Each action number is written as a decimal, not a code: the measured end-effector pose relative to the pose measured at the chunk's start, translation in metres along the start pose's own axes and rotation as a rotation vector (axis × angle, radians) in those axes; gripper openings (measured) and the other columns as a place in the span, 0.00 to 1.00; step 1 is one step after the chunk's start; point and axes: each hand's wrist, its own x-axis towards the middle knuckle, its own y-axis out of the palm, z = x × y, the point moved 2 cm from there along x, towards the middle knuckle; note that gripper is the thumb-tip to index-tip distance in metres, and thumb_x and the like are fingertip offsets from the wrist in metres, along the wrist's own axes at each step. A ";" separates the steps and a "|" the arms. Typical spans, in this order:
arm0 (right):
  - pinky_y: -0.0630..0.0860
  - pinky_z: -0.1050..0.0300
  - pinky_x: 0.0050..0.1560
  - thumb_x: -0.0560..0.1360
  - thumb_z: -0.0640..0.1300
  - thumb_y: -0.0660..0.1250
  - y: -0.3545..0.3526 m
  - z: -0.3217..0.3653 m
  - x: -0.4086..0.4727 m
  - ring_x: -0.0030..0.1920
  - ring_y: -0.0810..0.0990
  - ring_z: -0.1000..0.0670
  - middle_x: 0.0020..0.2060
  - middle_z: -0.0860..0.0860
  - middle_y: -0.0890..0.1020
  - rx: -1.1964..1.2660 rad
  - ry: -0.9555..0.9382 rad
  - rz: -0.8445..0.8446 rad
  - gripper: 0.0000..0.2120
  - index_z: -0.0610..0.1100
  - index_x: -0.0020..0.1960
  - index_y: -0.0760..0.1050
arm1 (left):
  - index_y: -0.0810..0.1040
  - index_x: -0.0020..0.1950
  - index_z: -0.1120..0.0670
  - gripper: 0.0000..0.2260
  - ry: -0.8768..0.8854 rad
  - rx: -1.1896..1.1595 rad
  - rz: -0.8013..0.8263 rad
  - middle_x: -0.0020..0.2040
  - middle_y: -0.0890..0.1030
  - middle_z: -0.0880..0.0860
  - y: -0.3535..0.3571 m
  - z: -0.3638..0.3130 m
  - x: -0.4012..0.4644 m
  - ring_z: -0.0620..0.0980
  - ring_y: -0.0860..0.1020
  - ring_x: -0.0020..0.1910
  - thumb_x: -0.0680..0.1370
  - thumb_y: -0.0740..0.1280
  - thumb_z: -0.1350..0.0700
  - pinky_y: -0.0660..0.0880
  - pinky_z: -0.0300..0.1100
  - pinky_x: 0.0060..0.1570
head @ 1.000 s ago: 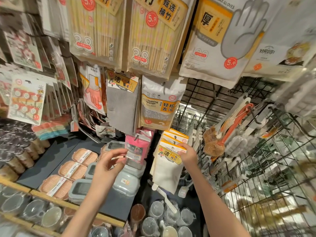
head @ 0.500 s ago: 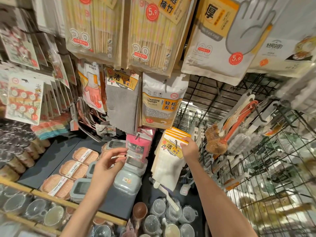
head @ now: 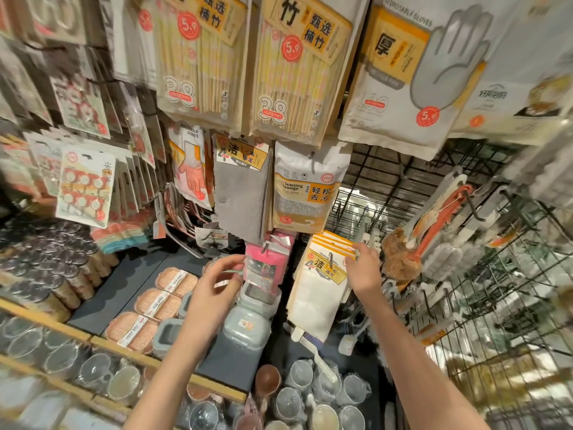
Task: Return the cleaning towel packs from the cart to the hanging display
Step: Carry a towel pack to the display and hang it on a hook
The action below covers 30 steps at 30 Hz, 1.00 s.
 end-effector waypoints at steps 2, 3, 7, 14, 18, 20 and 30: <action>0.67 0.53 0.60 0.80 0.44 0.59 -0.009 0.011 -0.020 0.66 0.68 0.46 0.65 0.46 0.69 0.029 -0.132 -0.004 0.17 0.44 0.68 0.68 | 0.77 0.58 0.47 0.14 -0.004 0.044 -0.021 0.56 0.79 0.47 0.000 -0.002 -0.008 0.38 0.76 0.53 0.78 0.64 0.64 0.69 0.27 0.47; 0.66 0.53 0.63 0.80 0.44 0.59 -0.013 0.018 -0.030 0.66 0.67 0.47 0.65 0.46 0.70 0.057 -0.201 0.018 0.17 0.43 0.68 0.67 | 0.77 0.60 0.49 0.14 -0.008 0.065 -0.038 0.58 0.78 0.48 -0.001 -0.002 -0.012 0.42 0.75 0.56 0.78 0.63 0.64 0.70 0.31 0.51; 0.64 0.52 0.68 0.79 0.47 0.61 -0.024 0.042 -0.072 0.67 0.68 0.47 0.66 0.48 0.70 0.115 -0.398 0.140 0.19 0.44 0.69 0.67 | 0.75 0.63 0.50 0.16 0.023 0.190 -0.116 0.61 0.77 0.49 -0.005 -0.004 -0.038 0.48 0.73 0.61 0.78 0.64 0.64 0.69 0.46 0.62; 0.55 0.61 0.69 0.78 0.50 0.62 -0.024 0.075 -0.143 0.72 0.61 0.50 0.70 0.50 0.66 0.121 -0.655 0.332 0.23 0.46 0.71 0.64 | 0.71 0.64 0.44 0.19 -0.020 0.252 -0.284 0.63 0.74 0.45 -0.028 -0.003 -0.109 0.46 0.71 0.64 0.77 0.64 0.63 0.67 0.50 0.67; 0.55 0.63 0.68 0.78 0.49 0.62 -0.008 0.096 -0.191 0.72 0.60 0.50 0.70 0.50 0.66 0.146 -0.783 0.489 0.22 0.46 0.70 0.65 | 0.71 0.61 0.41 0.19 -0.028 0.268 -0.431 0.61 0.73 0.40 -0.051 -0.003 -0.164 0.42 0.69 0.64 0.78 0.64 0.63 0.65 0.44 0.66; 0.54 0.68 0.64 0.78 0.50 0.62 0.004 0.110 -0.215 0.71 0.61 0.51 0.68 0.51 0.67 0.144 -0.863 0.547 0.22 0.46 0.70 0.65 | 0.72 0.64 0.45 0.18 -0.061 0.285 -0.505 0.64 0.73 0.44 -0.066 0.000 -0.192 0.45 0.69 0.66 0.78 0.64 0.62 0.64 0.47 0.68; 0.56 0.55 0.73 0.73 0.64 0.54 0.060 0.193 -0.383 0.73 0.57 0.56 0.71 0.57 0.63 0.171 -1.279 0.846 0.30 0.52 0.72 0.61 | 0.71 0.63 0.42 0.19 -0.128 0.492 -0.847 0.63 0.72 0.39 -0.175 -0.002 -0.325 0.40 0.67 0.65 0.77 0.66 0.60 0.60 0.30 0.60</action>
